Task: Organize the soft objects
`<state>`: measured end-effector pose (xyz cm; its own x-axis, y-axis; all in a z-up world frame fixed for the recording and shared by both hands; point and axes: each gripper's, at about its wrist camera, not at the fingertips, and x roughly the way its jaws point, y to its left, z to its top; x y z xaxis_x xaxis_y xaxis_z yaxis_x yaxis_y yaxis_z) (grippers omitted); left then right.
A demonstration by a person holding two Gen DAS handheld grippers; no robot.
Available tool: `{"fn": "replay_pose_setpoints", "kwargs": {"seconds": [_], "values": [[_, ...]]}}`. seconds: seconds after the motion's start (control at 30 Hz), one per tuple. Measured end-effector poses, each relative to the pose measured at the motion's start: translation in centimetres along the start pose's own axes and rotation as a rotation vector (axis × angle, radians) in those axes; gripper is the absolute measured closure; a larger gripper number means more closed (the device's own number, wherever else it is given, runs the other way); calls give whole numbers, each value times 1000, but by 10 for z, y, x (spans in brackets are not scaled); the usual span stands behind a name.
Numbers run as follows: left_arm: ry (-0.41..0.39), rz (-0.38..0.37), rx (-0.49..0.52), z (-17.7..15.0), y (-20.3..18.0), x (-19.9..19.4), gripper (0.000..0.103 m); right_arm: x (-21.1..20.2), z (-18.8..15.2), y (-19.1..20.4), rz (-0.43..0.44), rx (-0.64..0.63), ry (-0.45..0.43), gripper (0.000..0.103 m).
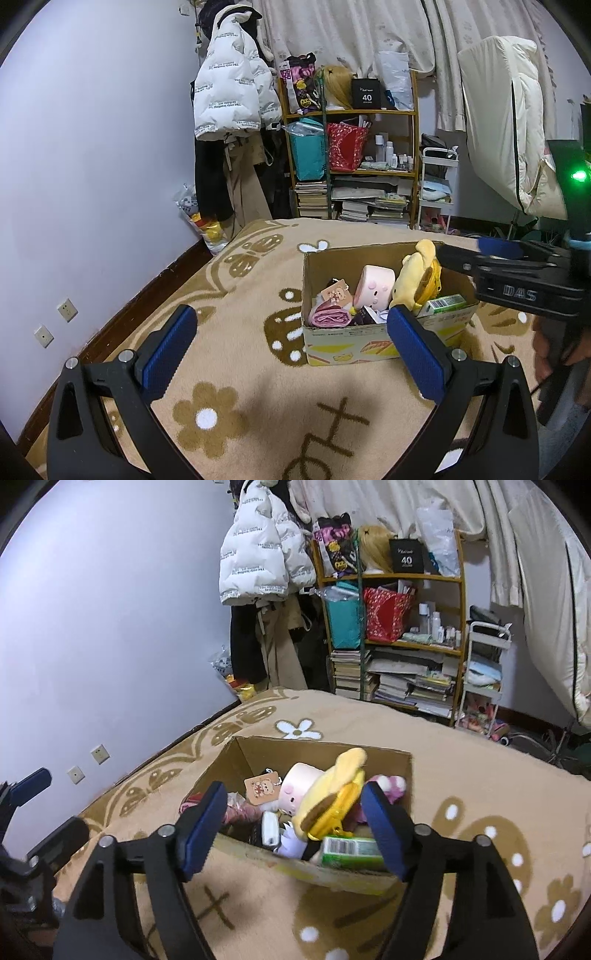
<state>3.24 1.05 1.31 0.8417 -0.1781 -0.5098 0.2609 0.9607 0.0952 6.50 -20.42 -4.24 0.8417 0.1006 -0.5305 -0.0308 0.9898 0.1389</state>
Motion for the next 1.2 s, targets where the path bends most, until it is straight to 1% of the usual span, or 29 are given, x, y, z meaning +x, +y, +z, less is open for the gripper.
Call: {"fn": "replay_pose_setpoints", "kwargs": {"seconds": [0.03,0.17,0.23,0.5,0.7,0.93,1.2], "values": [[-2,-2,-2,0,0,-1,1,-5,0,-1,-2,3,-7,12],[-3,-3,0,-1,-1,-2,1,-25,-2,-6,-23,18,-32,7],[1,-1,3,-1,-2,-3,1,-35,-4,-8,-41,21,-42,1],[7,-6,8,-3,-3,-3,1,-65,-16,-15,-74,36,-68,0],[1,-9,2,-4,-2,-4,1,-78,-22,-15,-92,33,-86,0],[0,-9,4,-5,-3,-5,1,-84,-27,-20,-133,16,-88,0],[6,-14,9,-10,-5,-5,1,-86,-32,-30,-139,44,-88,0]]}}
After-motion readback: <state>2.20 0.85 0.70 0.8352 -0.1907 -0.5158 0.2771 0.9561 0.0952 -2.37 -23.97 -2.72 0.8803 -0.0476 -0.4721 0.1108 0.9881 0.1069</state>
